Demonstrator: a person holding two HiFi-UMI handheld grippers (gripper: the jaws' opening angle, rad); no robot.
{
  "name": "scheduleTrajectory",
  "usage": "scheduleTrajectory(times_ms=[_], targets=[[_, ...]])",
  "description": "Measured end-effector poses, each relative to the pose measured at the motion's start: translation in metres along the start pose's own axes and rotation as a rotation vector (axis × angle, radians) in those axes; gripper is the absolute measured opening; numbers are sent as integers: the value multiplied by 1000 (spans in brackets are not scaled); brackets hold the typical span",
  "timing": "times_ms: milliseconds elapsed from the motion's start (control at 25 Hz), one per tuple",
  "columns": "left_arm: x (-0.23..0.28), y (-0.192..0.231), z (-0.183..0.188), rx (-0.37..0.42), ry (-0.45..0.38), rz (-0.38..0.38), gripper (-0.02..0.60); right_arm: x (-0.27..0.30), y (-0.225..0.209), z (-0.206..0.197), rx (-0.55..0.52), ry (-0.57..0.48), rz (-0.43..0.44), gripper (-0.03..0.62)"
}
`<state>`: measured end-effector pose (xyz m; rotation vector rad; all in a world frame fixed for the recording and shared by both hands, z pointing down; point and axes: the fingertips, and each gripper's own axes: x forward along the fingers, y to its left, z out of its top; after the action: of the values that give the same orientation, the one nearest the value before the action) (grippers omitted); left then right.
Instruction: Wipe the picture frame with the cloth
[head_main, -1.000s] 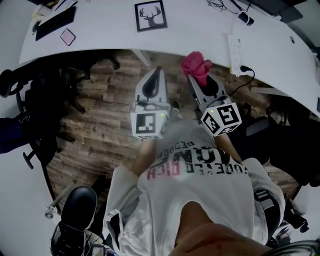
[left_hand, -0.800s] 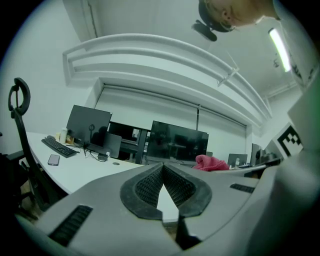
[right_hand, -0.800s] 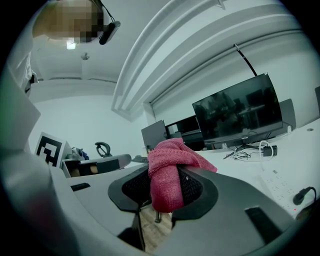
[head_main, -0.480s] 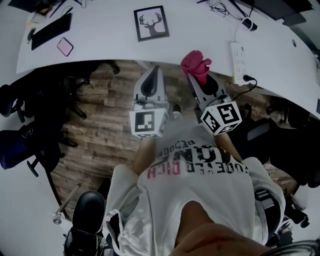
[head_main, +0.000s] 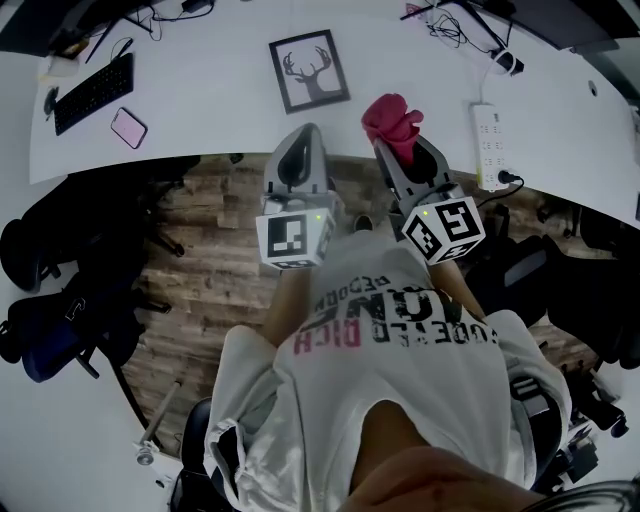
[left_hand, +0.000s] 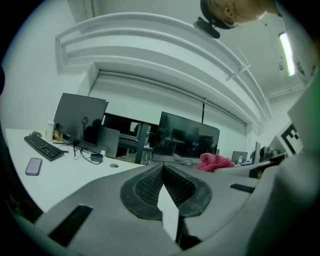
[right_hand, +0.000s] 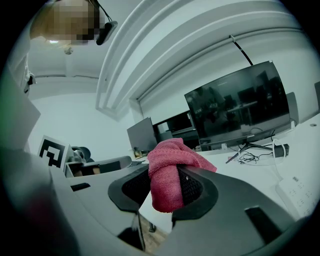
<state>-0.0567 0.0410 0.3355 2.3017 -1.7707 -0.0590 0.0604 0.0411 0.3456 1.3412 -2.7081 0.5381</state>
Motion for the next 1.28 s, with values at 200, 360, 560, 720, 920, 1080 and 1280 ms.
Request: scheduleTrajectory(times_ms=[200,360,560,720,920,1080,1280], targets=[[19,25,3,-8,20,-5,-3,26,0,4,6,1,-21,120],[32,40,5,-17,28,-11,-3,44,-1,5,14,2,-40,120],[45,55,7,-11,36,-23,-3,60,0,7,20,0,-59,120],[54,63,7,-23,42,-16,-3,70,-2,7,21,1,-60,120],[60,69,1,-22,56,4,-3,77,-10,7,26,9,-54,120],[68,67,1,-26,60,25,-3,81,-19,10,31,15,-39,120],[81,59,4,-29,57,60,-3,88,-37,21,35,27,-9,120]])
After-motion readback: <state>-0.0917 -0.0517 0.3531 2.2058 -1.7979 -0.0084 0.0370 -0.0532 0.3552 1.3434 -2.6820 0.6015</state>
